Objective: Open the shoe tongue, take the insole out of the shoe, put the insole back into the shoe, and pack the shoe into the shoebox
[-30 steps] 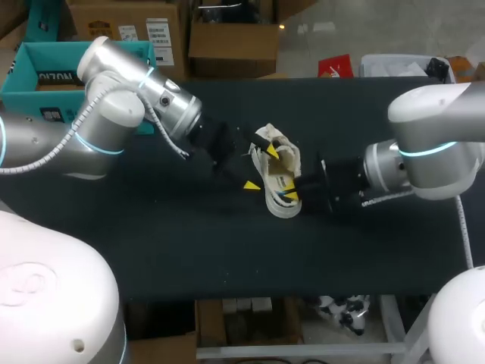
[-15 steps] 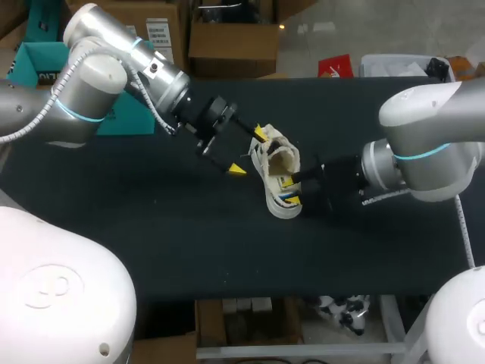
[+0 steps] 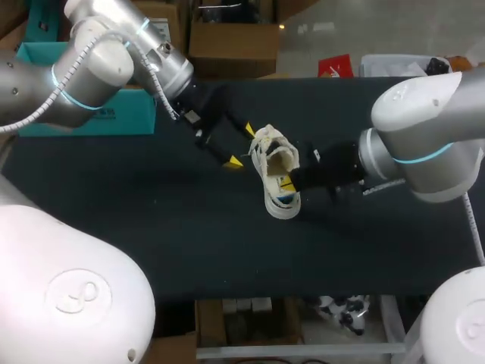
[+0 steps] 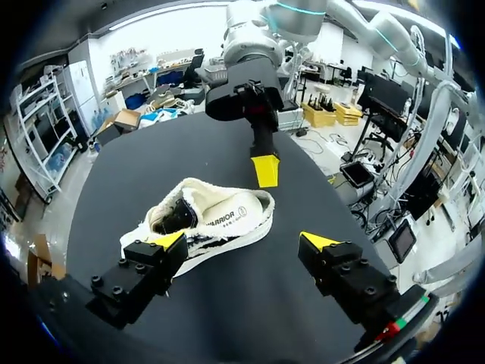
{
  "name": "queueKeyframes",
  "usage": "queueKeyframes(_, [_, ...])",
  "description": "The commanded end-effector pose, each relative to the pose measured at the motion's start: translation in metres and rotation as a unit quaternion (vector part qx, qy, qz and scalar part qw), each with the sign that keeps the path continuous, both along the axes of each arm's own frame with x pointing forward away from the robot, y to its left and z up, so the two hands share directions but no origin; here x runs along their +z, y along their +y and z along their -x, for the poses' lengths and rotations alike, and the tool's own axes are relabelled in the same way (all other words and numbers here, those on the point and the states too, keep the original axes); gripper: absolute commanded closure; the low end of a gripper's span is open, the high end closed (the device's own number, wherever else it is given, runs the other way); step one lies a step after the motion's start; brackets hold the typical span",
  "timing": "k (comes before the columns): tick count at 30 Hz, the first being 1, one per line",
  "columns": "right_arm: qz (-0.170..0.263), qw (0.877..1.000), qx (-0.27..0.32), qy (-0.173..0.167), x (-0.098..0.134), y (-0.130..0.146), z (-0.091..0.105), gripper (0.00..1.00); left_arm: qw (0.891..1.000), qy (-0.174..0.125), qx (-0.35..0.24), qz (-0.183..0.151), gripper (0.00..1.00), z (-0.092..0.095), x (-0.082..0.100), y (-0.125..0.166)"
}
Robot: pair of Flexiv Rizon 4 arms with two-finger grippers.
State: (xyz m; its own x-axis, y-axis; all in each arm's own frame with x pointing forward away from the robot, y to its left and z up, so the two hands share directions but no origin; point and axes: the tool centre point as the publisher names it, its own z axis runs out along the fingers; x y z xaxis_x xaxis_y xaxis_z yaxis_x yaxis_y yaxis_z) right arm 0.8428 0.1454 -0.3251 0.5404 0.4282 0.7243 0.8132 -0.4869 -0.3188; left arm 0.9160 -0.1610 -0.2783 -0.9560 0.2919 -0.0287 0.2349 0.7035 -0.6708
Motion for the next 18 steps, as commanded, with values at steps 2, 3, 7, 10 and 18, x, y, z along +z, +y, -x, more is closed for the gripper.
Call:
queueKeyframes(2, [0.025, 0.999, 0.016, 0.014, -0.023, 0.012, -0.019, 1.0, 0.999, -0.019, 0.035, -0.032, 0.0, 0.01, 0.007, -0.002])
queueKeyframes(3, [0.025, 0.999, 0.023, 0.013, -0.028, 0.013, -0.022, 1.0, 0.998, -0.011, 0.049, -0.038, 0.0, 0.009, 0.008, -0.002])
queueKeyframes(7, [0.033, 0.999, 0.03, 0.0, -0.043, 0.011, -0.025, 1.0, 0.986, 0.036, 0.156, -0.05, 0.0, 0.001, 0.011, 0.004])
queueKeyframes(10, [0.048, 0.998, 0.028, -0.006, -0.053, 0.01, -0.026, 1.0, 0.982, 0.037, 0.177, -0.051, 0.0, 0.0, 0.013, 0.007])
queueKeyframes(18, [0.081, 0.997, 0.015, -0.006, -0.077, 0.005, -0.028, 1.0, 0.982, 0.037, 0.177, -0.051, 0.0, 0.0, 0.013, 0.007])
